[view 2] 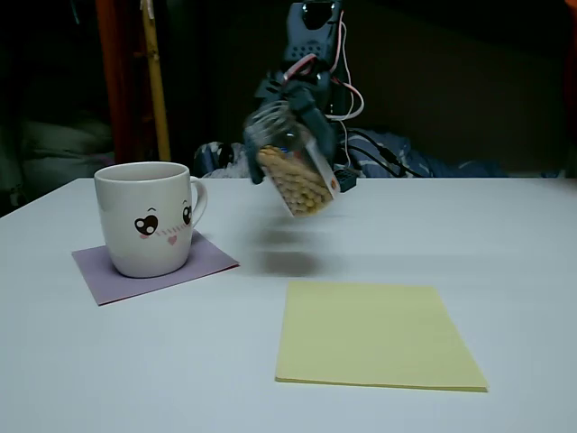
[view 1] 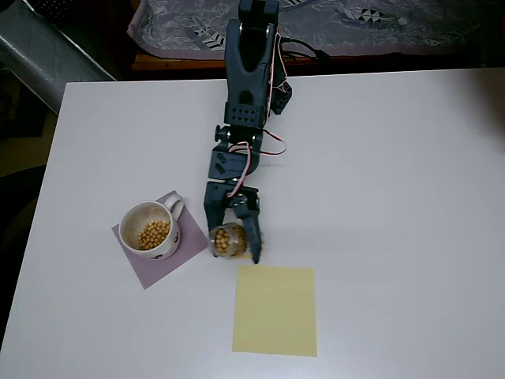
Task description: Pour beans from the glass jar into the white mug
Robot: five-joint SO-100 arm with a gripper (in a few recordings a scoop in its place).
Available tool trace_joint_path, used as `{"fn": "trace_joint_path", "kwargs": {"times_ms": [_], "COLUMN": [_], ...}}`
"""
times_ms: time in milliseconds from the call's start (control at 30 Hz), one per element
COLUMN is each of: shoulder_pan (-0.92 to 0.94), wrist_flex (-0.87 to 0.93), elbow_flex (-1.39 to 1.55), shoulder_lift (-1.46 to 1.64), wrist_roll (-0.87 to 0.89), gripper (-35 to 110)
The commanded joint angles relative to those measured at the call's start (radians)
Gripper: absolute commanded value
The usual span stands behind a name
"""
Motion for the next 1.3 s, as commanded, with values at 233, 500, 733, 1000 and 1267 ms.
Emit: {"fn": "trace_joint_path", "kwargs": {"times_ms": [233, 500, 733, 1000, 1267], "shoulder_pan": [-0.103, -0.146, -0.15, -0.146, -0.133], "wrist_flex": [-0.456, -0.423, -0.35, -0.351, -0.353], "elbow_flex": [-0.127, -0.526, -0.742, -0.808, -0.798], "shoulder_lift": [-0.39, -0.672, -0.815, -0.905, -0.871], "wrist_roll": [-0.241, -0.268, -0.275, -0.281, -0.244], "gripper": [17, 21, 25, 34, 58]}}
